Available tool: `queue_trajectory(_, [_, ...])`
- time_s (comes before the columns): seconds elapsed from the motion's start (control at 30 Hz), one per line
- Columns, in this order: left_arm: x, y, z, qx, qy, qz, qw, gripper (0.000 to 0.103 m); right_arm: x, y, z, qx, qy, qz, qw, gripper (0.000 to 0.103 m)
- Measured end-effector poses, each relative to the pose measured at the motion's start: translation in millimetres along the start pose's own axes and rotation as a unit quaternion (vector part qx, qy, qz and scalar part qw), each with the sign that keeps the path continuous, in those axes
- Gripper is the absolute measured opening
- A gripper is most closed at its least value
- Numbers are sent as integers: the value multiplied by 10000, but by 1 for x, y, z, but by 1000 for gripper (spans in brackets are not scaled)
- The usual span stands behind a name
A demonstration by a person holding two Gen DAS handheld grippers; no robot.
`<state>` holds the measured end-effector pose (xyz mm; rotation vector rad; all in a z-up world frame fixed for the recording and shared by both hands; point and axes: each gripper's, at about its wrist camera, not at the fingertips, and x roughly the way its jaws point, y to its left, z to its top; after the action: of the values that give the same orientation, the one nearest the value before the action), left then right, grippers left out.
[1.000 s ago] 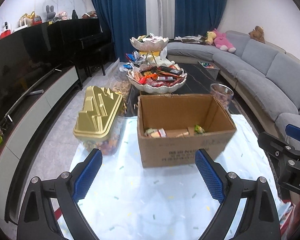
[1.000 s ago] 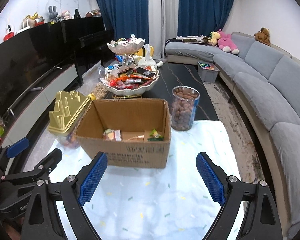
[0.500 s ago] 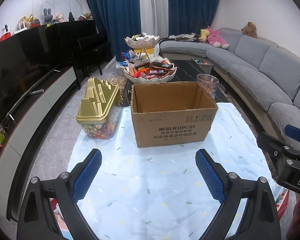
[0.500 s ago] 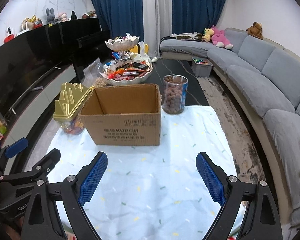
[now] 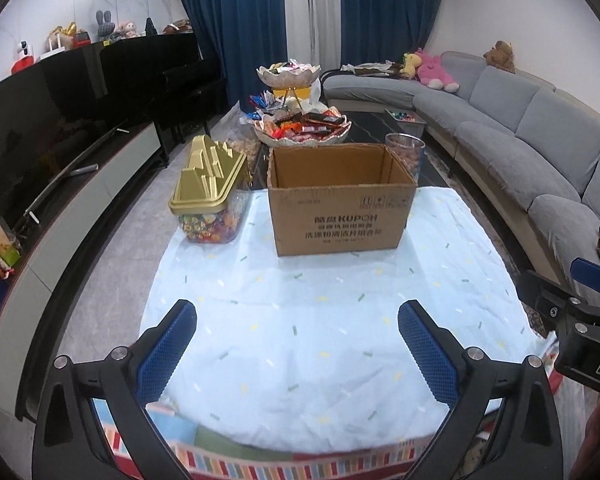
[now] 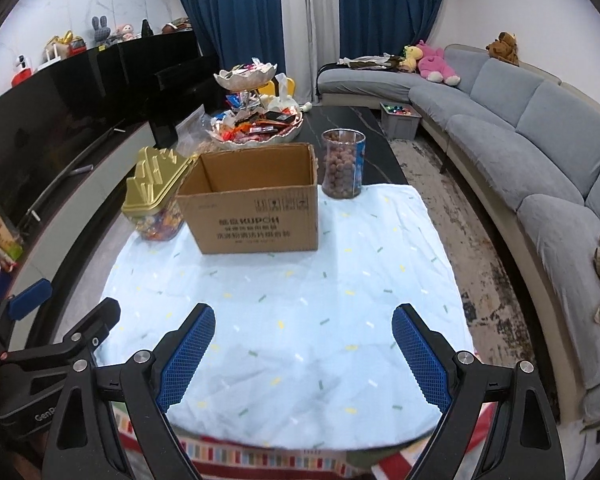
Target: Organize snacks
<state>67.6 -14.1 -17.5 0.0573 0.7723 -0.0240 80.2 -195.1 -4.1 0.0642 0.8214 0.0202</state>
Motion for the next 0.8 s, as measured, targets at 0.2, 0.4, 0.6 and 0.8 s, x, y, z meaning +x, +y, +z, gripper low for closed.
queue_trajectory(0.2, [-18,5,-20,-201,36,-33,9998,103,-20,2,-16,0,55,47,10000,91])
queue_trajectory(0.4, [-33,8,-36,-312,-18,32,9995,103,-34,5,-33,-30,82,98,9999,91])
queue_trajectory(0.6, [-51,18,-45,-522,-146,131,9984,103,-43,0,-40,131,79,33,9999,91])
queue_trajectory(0.8, [-62,20,-51,-566,-211,153,9981,103,-56,3,-43,75,-85,41,9999,91])
